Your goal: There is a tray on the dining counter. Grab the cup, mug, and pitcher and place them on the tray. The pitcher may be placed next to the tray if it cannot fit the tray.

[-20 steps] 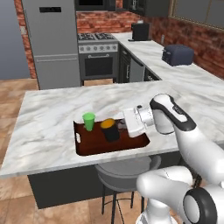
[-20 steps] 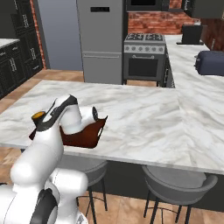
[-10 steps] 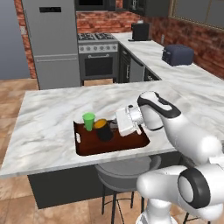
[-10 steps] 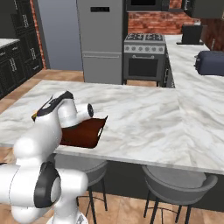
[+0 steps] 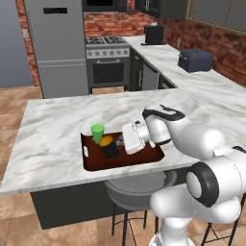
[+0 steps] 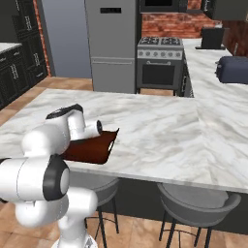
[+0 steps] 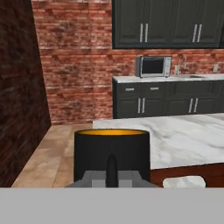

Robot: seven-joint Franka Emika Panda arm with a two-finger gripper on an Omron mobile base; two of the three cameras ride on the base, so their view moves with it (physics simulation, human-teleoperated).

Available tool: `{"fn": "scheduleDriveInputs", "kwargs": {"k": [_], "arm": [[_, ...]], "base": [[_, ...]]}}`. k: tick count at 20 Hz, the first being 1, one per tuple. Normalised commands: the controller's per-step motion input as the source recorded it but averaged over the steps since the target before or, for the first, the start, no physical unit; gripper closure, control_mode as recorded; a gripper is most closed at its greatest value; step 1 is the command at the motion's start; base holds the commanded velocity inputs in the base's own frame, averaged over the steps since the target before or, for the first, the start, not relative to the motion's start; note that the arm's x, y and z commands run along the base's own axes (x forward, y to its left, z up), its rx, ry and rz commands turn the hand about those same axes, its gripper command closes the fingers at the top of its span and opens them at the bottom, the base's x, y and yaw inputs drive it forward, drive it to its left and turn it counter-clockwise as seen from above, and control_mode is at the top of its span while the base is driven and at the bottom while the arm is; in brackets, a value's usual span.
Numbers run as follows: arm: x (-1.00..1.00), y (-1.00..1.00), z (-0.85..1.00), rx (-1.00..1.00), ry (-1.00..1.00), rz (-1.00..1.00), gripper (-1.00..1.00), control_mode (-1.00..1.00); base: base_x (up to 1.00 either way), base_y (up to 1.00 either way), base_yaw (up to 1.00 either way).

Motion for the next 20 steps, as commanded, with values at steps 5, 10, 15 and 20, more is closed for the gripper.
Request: {"fn": "scheduleDriveInputs", "kwargs": {"k": [5,10,15,20], "arm": [[0.1,0.0,-0.27,0.0,0.0,0.01,1.0,-1.0],[0.28,0.0,-0.09,0.0,-0.01,0.0,1.0,-1.0],[0.36,0.0,-0.08,0.0,0.0,0.0,1.0,-1.0],[0.25,0.08,-0.03,0.0,0.0,0.0,1.0,-1.0]], "base": [[0.0,0.0,0.0],[0.0,0.0,0.0],[0.0,0.0,0.0],[0.0,0.0,0.0]]}}
